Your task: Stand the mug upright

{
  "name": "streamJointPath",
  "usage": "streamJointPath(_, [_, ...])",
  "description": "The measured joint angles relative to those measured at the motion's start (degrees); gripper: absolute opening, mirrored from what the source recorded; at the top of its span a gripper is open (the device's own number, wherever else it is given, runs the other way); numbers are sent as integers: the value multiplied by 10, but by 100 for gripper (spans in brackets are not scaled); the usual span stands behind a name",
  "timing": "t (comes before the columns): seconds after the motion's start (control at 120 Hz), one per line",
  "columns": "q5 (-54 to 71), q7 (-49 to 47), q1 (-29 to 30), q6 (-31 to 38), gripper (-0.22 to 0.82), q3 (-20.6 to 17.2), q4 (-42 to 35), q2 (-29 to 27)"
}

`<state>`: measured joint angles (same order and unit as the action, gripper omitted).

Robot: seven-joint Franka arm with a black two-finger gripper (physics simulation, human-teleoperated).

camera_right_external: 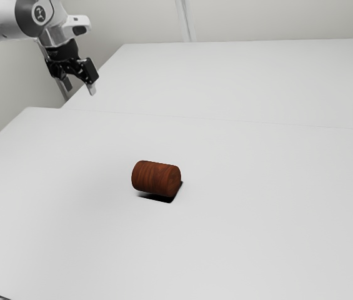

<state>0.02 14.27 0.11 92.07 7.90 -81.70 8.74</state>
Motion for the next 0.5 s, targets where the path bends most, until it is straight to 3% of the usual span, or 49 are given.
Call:
streamJointPath(0.2, [-21, 9, 3, -3, 59, 4, -8, 3])
streamJointPath(0.3, [-69, 11, 6, -4, 59, 6, -50, -2])
streamJointPath(0.5, [-247, 27, -1, -39, 59, 80, -116, 0])
